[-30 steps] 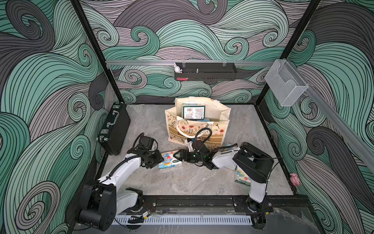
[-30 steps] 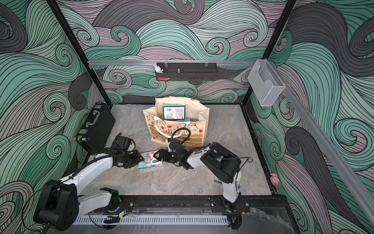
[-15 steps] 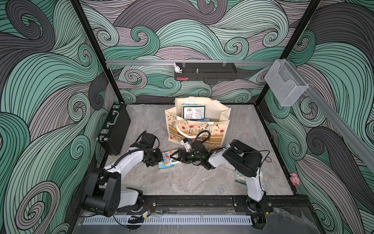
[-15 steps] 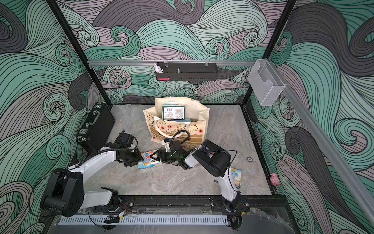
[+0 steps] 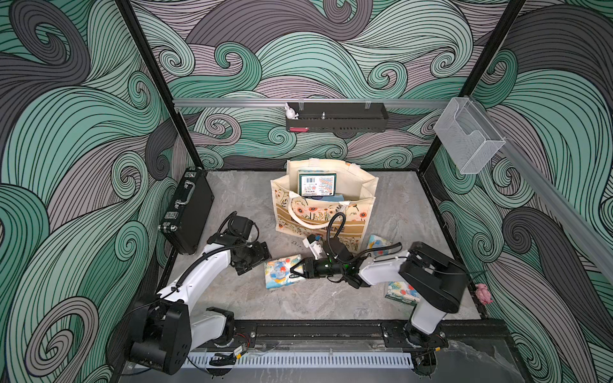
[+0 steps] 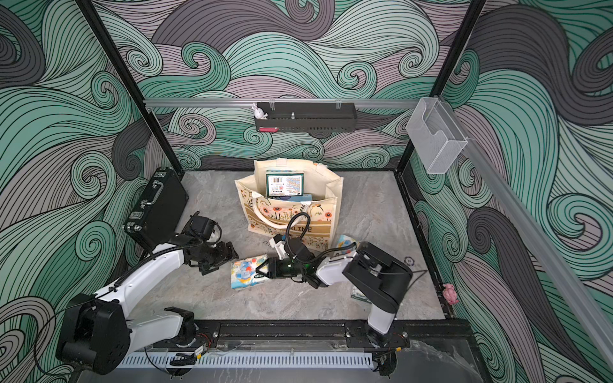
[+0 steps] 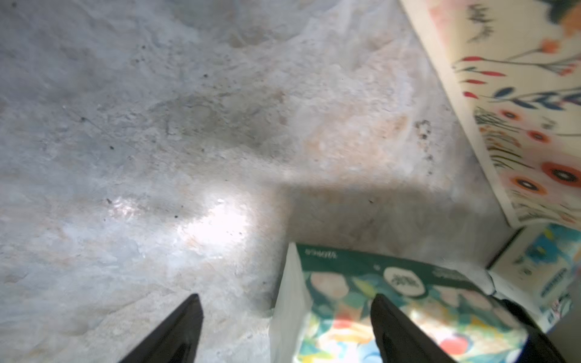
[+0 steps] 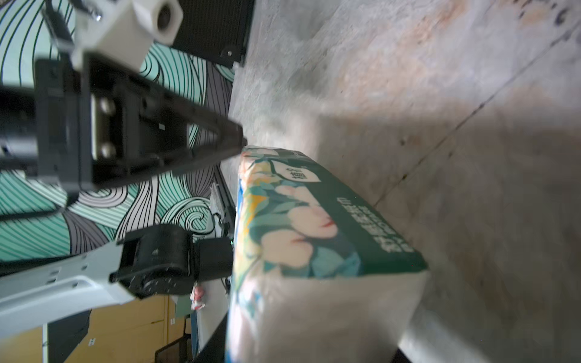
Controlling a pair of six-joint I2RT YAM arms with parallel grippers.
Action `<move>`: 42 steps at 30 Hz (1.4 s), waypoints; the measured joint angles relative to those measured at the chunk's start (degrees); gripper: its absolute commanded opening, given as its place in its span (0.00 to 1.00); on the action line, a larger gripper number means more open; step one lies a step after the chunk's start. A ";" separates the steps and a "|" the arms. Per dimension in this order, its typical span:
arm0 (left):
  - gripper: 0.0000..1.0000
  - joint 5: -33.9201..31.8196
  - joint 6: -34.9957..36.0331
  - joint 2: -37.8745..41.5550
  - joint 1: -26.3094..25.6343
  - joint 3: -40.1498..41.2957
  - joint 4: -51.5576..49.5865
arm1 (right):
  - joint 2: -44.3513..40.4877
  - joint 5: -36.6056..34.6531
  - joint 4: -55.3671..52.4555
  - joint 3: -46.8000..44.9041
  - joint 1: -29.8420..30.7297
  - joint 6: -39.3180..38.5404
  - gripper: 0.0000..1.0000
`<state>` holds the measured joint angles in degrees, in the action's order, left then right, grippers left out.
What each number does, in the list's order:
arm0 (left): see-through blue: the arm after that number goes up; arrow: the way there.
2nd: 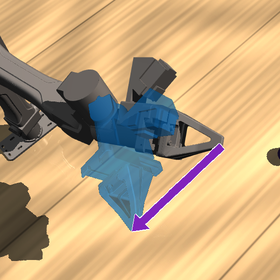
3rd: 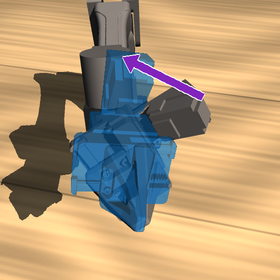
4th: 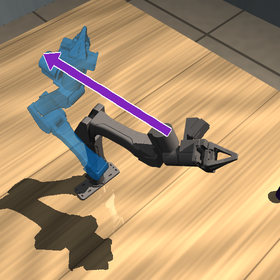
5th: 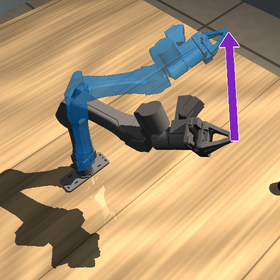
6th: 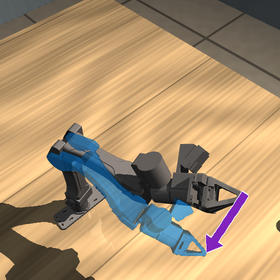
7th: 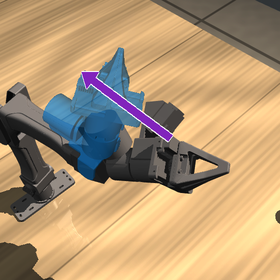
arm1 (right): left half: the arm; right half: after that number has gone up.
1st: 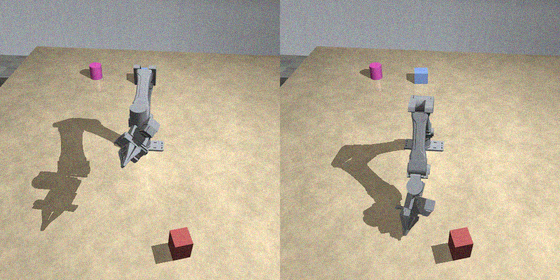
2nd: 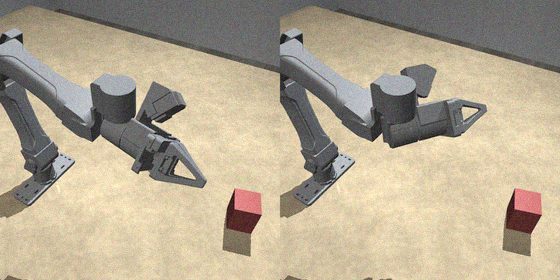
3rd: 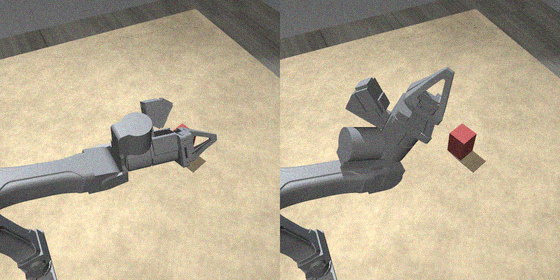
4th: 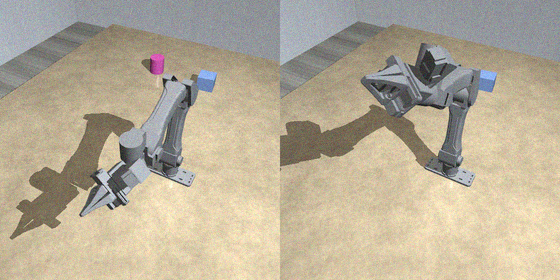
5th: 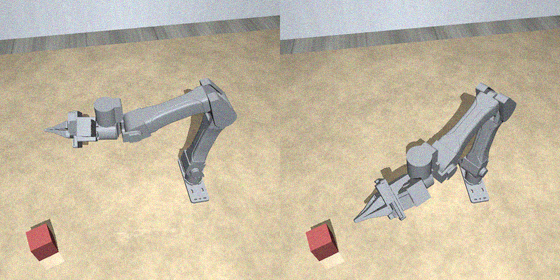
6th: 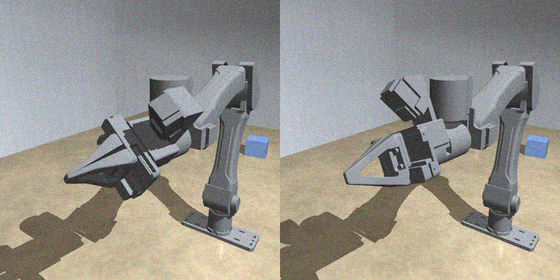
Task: Put tissues into the canvas bag
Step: Pick up the pack of facial tissues from the center of the board, then place the pack of facial tissues in the canvas bag.
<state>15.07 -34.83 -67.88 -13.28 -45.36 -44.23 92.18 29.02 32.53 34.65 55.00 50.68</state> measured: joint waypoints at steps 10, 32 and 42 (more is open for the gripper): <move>0.99 6.86 6.97 22.84 0.00 -1.79 0.79 | -45.57 -17.99 -51.39 29.86 -6.21 -30.16 0.49; 0.99 13.05 8.94 23.21 -0.37 1.95 4.20 | -6.49 -9.33 -54.77 51.87 -25.79 -65.57 0.52; 0.99 13.90 9.57 21.84 -0.44 1.99 4.50 | -3.65 0.83 -39.08 46.73 -28.39 -58.45 0.96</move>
<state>28.97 -25.26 -46.04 -13.72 -43.38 -39.72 88.53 29.85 -6.55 81.38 26.61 -7.77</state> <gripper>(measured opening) 0.986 0.959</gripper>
